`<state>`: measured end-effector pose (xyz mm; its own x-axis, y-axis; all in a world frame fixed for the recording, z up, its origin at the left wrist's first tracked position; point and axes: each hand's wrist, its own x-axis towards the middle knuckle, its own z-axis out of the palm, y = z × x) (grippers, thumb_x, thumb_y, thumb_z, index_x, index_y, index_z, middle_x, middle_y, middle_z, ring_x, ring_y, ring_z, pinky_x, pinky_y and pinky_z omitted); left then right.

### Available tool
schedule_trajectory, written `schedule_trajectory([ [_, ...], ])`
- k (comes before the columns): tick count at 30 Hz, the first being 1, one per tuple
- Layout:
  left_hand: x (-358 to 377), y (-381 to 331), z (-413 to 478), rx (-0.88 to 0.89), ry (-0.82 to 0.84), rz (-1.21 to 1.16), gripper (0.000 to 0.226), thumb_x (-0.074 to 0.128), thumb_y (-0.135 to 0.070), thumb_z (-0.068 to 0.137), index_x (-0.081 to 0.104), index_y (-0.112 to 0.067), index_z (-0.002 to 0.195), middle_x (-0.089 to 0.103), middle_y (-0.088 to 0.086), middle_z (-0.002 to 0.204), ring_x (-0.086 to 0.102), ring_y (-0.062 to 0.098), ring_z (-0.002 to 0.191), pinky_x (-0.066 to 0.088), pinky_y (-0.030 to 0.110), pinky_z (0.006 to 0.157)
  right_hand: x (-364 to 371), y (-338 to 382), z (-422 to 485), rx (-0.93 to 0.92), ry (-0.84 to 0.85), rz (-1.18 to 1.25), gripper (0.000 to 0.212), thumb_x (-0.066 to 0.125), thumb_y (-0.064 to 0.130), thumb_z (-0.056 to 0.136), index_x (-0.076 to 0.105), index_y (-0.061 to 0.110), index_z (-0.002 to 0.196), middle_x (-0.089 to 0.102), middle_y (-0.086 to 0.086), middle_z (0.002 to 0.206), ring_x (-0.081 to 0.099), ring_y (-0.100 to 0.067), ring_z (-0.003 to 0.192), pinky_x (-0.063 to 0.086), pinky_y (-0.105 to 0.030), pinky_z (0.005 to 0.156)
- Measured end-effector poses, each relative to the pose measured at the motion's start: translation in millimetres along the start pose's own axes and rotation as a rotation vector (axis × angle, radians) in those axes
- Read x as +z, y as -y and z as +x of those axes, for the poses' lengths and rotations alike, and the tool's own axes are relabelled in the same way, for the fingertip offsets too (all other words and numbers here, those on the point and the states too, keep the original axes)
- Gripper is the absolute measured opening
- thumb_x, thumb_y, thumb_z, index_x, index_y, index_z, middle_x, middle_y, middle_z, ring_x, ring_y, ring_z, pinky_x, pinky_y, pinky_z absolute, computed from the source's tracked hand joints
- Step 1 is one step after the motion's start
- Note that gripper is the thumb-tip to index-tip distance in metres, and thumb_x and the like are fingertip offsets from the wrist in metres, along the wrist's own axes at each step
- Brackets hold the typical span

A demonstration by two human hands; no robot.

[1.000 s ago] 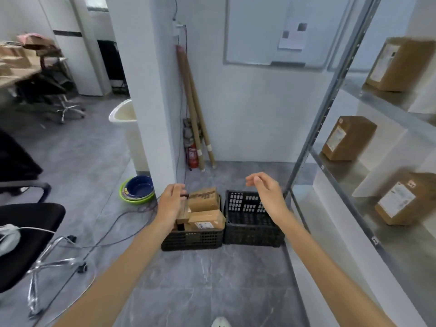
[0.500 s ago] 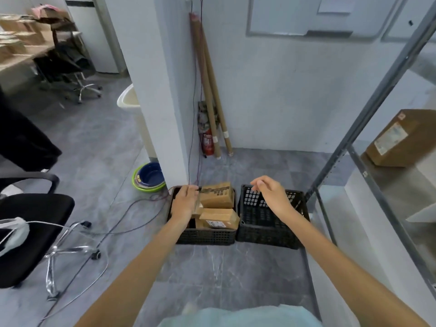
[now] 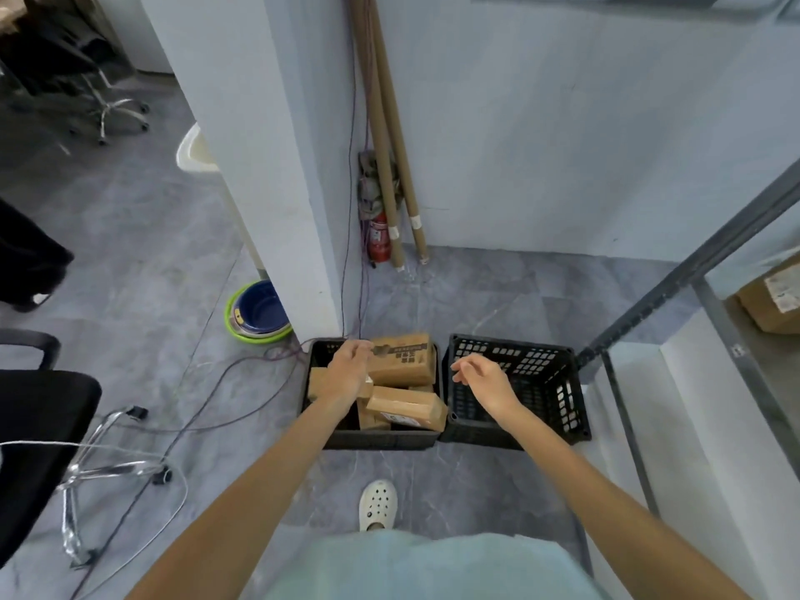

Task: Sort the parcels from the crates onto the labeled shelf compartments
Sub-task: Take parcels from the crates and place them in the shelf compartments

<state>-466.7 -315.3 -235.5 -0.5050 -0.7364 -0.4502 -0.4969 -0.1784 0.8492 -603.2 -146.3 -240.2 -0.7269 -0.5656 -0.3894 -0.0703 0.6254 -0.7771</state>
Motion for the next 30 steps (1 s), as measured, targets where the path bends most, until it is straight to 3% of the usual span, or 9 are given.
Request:
schedule_trajectory([
  [3, -1, -10, 39, -0.001, 0.037, 0.039, 0.020, 0.043, -0.021, 0.097, 0.062, -0.016, 0.097, 0.062, 0.010, 0.112, 0.056, 0.024, 0.103, 0.046, 0.039, 0.095, 11, 7, 29, 0.049, 0.015, -0.014, 0.019, 0.044, 0.015, 0.099, 0.062, 0.011, 0.096, 0.063, -0.003, 0.088, 0.056, -0.015, 0.090, 0.042, -0.027, 0.079],
  [6, 1, -11, 66, -0.036, 0.066, 0.105, 0.023, 0.040, -0.025, 0.098, 0.061, -0.017, 0.103, 0.061, 0.010, 0.113, 0.053, 0.019, 0.094, 0.043, 0.032, 0.084, 21, 5, 55, 0.088, 0.030, -0.044, 0.018, 0.047, 0.015, 0.097, 0.063, 0.008, 0.101, 0.061, -0.002, 0.092, 0.055, -0.013, 0.091, 0.039, -0.017, 0.065],
  [8, 5, -7, 81, -0.056, 0.084, 0.166, 0.025, 0.038, -0.028, 0.099, 0.061, -0.019, 0.105, 0.062, 0.007, 0.115, 0.053, 0.017, 0.094, 0.039, 0.029, 0.081, 27, 0, 71, 0.126, 0.045, -0.049, 0.018, 0.047, 0.016, 0.097, 0.063, 0.009, 0.101, 0.061, -0.002, 0.092, 0.055, -0.014, 0.091, 0.037, -0.011, 0.063],
  [11, 14, -8, 96, -0.075, 0.102, 0.192, 0.030, 0.038, -0.025, 0.100, 0.061, -0.013, 0.113, 0.058, 0.007, 0.122, 0.051, 0.021, 0.112, 0.035, 0.026, 0.087, 33, -3, 92, 0.189, 0.053, -0.042, 0.017, 0.046, 0.018, 0.097, 0.062, 0.013, 0.097, 0.062, -0.003, 0.093, 0.055, -0.014, 0.089, 0.037, -0.013, 0.063],
  [14, 24, -12, 112, -0.081, 0.135, 0.168, 0.029, 0.038, -0.025, 0.100, 0.058, -0.011, 0.116, 0.057, 0.007, 0.117, 0.048, 0.017, 0.101, 0.034, 0.026, 0.082, 37, -5, 112, 0.221, 0.066, -0.056, 0.017, 0.045, 0.019, 0.097, 0.062, 0.014, 0.097, 0.062, -0.003, 0.093, 0.055, -0.014, 0.087, 0.038, -0.017, 0.063],
  [17, 34, -8, 128, -0.098, 0.153, 0.141, 0.027, 0.041, -0.026, 0.099, 0.060, -0.012, 0.111, 0.057, 0.003, 0.109, 0.052, 0.020, 0.104, 0.037, 0.027, 0.084, 39, -11, 130, 0.238, 0.075, -0.069, 0.018, 0.048, 0.018, 0.096, 0.063, 0.010, 0.099, 0.061, -0.002, 0.093, 0.056, -0.016, 0.089, 0.042, -0.024, 0.075],
  [22, 49, 12, 152, -0.099, 0.145, 0.117, 0.016, 0.043, -0.018, 0.098, 0.055, -0.016, 0.087, 0.060, 0.011, 0.099, 0.056, 0.027, 0.102, 0.040, 0.033, 0.088, 47, -38, 155, 0.285, 0.099, -0.115, 0.018, 0.046, 0.016, 0.096, 0.062, 0.008, 0.100, 0.064, -0.007, 0.097, 0.057, -0.016, 0.089, 0.043, -0.026, 0.076],
  [27, 70, 28, 172, -0.146, 0.107, 0.003, 0.016, 0.047, -0.011, 0.094, 0.060, -0.016, 0.086, 0.061, 0.002, 0.097, 0.056, 0.021, 0.099, 0.043, 0.034, 0.092, 64, -66, 175, 0.314, 0.116, -0.159, 0.019, 0.044, 0.015, 0.096, 0.061, 0.009, 0.102, 0.064, -0.008, 0.100, 0.058, -0.019, 0.092, 0.041, -0.024, 0.068],
  [30, 87, 52, 192, -0.152, 0.084, -0.019, 0.015, 0.047, -0.008, 0.094, 0.062, -0.007, 0.094, 0.061, 0.002, 0.099, 0.056, 0.020, 0.101, 0.043, 0.033, 0.092, 83, -89, 195, 0.267, 0.145, -0.193, 0.017, 0.050, 0.014, 0.093, 0.059, 0.009, 0.106, 0.062, -0.010, 0.104, 0.059, -0.021, 0.097, 0.049, -0.030, 0.080],
])
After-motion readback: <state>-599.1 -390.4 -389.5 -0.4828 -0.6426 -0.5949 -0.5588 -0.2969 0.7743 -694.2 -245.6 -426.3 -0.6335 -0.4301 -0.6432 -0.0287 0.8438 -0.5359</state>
